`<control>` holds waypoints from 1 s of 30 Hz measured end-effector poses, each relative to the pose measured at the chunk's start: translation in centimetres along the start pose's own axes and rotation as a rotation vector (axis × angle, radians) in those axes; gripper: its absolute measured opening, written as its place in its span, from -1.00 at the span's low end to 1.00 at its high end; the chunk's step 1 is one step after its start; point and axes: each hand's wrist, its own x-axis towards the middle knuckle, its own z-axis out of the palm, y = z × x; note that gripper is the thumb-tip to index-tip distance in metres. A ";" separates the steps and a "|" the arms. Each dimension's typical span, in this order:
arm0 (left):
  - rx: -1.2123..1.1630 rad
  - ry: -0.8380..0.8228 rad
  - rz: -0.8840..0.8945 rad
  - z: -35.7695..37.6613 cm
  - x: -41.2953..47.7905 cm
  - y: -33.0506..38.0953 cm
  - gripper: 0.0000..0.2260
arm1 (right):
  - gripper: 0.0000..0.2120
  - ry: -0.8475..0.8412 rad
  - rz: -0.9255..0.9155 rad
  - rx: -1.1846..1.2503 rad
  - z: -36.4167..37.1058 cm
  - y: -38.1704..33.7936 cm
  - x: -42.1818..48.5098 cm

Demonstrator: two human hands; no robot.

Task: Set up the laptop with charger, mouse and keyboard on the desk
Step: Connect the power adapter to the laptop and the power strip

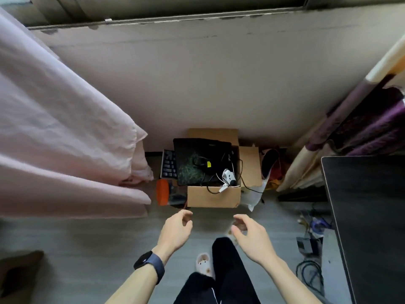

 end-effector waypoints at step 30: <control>0.871 -0.099 0.079 8.2 39.6 9.9 -0.22 | -0.58 0.249 0.337 0.173 4.6 4.0 36.4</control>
